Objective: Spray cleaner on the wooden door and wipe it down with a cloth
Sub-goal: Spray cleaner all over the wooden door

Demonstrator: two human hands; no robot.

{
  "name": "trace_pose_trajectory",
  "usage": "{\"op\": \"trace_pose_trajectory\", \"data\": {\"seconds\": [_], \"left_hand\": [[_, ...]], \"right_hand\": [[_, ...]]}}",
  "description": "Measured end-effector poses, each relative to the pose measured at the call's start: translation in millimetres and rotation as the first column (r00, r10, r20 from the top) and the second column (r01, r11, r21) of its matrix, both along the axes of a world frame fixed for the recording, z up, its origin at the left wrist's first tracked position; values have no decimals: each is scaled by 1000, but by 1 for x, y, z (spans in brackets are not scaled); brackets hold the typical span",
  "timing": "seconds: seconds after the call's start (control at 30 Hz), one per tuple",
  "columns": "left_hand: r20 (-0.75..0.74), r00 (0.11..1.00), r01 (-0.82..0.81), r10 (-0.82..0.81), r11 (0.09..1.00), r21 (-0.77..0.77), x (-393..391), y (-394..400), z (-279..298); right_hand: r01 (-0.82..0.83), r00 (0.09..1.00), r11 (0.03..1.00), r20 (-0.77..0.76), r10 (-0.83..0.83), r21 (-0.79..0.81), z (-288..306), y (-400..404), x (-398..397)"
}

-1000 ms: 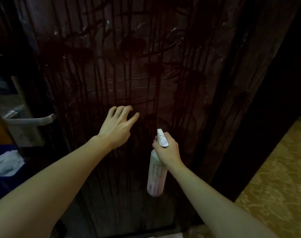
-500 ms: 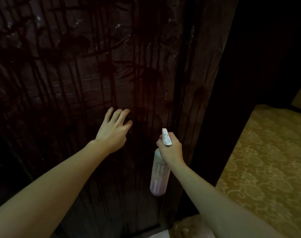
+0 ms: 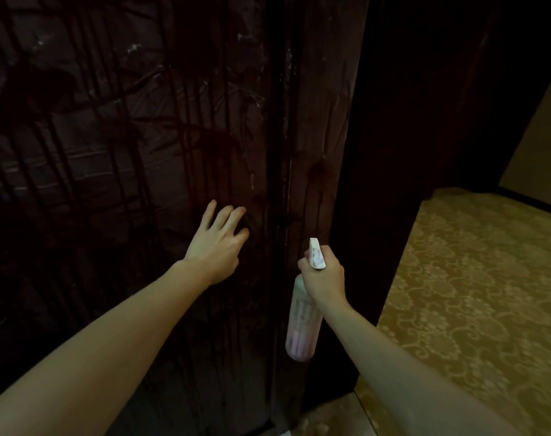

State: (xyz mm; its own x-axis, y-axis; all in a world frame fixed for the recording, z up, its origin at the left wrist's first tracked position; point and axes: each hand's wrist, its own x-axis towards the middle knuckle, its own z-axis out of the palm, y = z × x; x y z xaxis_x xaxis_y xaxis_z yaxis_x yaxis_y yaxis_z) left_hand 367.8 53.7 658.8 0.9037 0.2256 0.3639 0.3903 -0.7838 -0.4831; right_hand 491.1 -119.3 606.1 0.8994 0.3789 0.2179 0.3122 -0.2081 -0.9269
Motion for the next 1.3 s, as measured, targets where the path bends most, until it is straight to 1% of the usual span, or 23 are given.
{"op": "trace_pose_trajectory", "data": {"seconds": [0.07,0.17,0.27,0.37,0.43,0.5,0.67,0.77,0.9,1.1,1.2,1.3], "left_hand": [[-5,1000,0,0,1000,-1,6,-5,-2],[-19,1000,-24,24,1000,-4,9,-8,-7],[-47,998,-51,50,999,-17,6,-7,-13],[-89,993,-83,80,996,-22,-1,-5,-20],[-90,992,-91,88,995,-34,-8,-3,-24],[-84,992,-102,97,994,-50,-18,0,-29],[-52,987,-159,154,982,-105,-56,14,-39],[-27,980,-197,195,973,-122,-84,24,-45],[-6,961,-272,275,950,-151,-123,38,-53],[-4,915,-396,403,899,-187,-181,57,-59],[15,891,-441,454,871,-217,-210,64,-60],[12,865,-484,501,842,-240,-235,73,-61]], "right_hand": [[-9,1000,1000,16,10,-25,-2,-4,5],[6,997,995,83,3,-103,-5,-9,9],[5,996,991,91,7,-137,-11,-11,10],[-82,994,984,52,91,-160,-19,-7,8],[-150,987,970,32,159,-191,-24,-3,3],[-187,978,953,50,205,-237,-31,2,-2],[-217,954,898,109,278,-383,-42,17,-19],[-302,927,864,87,365,-402,-47,28,-33],[-431,867,801,55,496,-416,-54,48,-60],[-461,822,737,77,565,-494,-57,79,-100],[-514,796,711,42,604,-480,-60,94,-120],[-595,743,667,8,669,-449,-62,110,-141]]}}
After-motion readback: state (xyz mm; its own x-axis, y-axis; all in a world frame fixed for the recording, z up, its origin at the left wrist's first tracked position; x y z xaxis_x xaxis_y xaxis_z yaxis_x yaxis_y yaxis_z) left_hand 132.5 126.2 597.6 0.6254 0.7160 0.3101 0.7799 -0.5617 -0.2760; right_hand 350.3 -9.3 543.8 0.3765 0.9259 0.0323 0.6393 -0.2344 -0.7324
